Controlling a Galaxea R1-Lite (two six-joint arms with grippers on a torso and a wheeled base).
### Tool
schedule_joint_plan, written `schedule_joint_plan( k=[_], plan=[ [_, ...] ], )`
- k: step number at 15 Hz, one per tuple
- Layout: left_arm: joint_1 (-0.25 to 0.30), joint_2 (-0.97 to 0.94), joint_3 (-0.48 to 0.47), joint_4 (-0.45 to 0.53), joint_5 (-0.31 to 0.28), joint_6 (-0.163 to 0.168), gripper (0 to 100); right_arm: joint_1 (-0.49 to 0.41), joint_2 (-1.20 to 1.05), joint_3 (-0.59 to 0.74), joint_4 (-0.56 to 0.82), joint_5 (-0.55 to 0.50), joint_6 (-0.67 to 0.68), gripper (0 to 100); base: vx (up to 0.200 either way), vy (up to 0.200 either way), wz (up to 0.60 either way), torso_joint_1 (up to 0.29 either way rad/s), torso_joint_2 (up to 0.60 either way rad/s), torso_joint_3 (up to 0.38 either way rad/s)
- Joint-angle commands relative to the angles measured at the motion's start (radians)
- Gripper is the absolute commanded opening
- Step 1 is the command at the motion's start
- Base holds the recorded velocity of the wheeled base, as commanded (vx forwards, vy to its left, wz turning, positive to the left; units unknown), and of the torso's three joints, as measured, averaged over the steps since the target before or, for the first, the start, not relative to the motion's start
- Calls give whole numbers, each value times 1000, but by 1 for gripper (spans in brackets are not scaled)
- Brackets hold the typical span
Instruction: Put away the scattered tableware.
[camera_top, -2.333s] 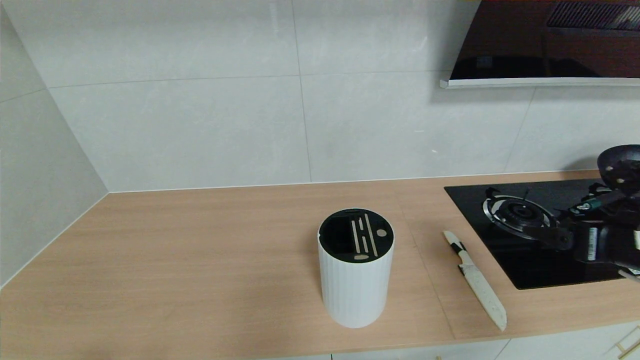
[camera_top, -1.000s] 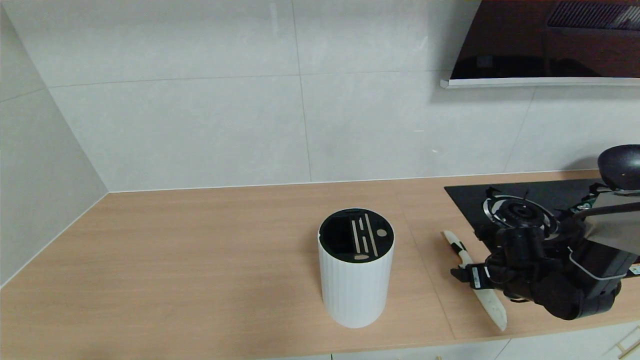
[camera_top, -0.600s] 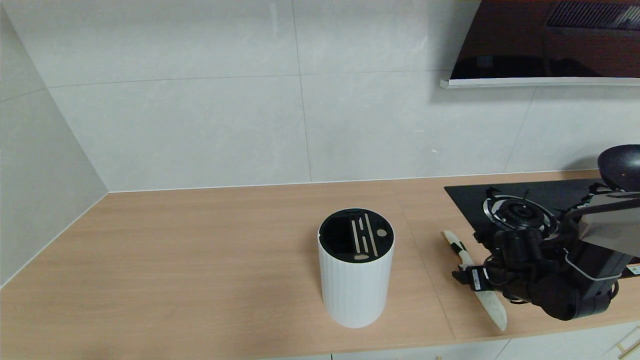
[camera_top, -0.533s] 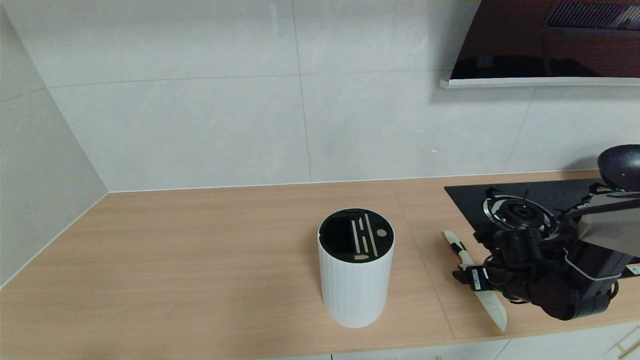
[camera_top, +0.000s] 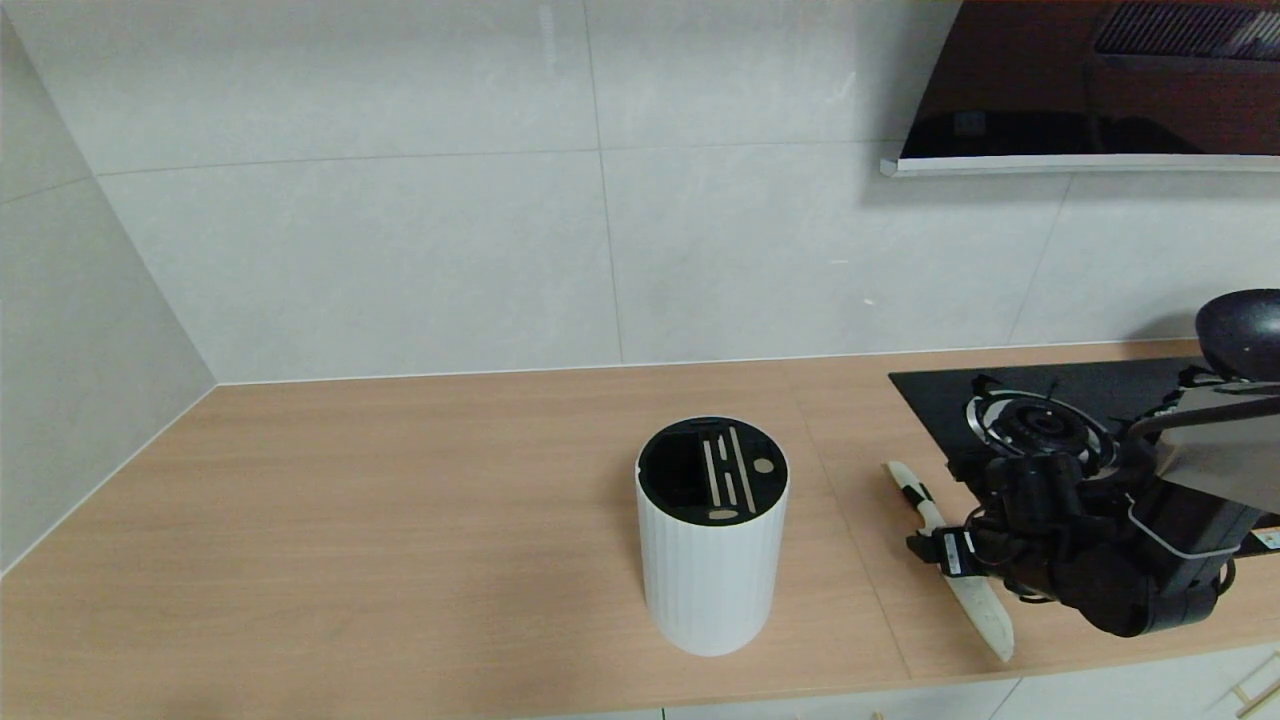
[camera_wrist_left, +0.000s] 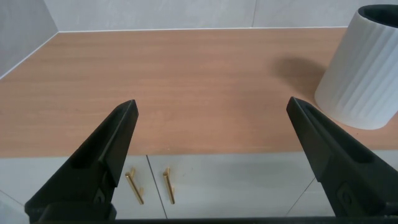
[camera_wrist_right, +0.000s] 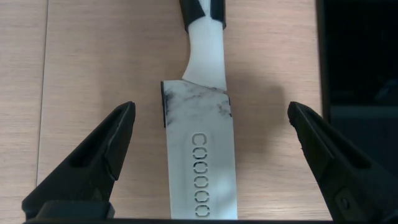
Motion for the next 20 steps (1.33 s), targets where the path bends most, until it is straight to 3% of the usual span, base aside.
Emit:
schedule_joint_plan(
  k=[1,11,12,20],
  plan=[
    [0,0,0,0,1,0,100,5,-2,-2,0,1,1,100,0,0,0,0,0,0],
    [0,0,0,0,1,0,100,11,38,-14,-2,9,4,100,0,0,0,0,0,0],
    [0,0,0,0,1,0,100,11,44,-19,0,9,4,0,0,0,0,0,0,0],
    [0,0,0,0,1,0,100,12,42,-20,-3,1,3,0,0,0,0,0,0,0]
  ],
)
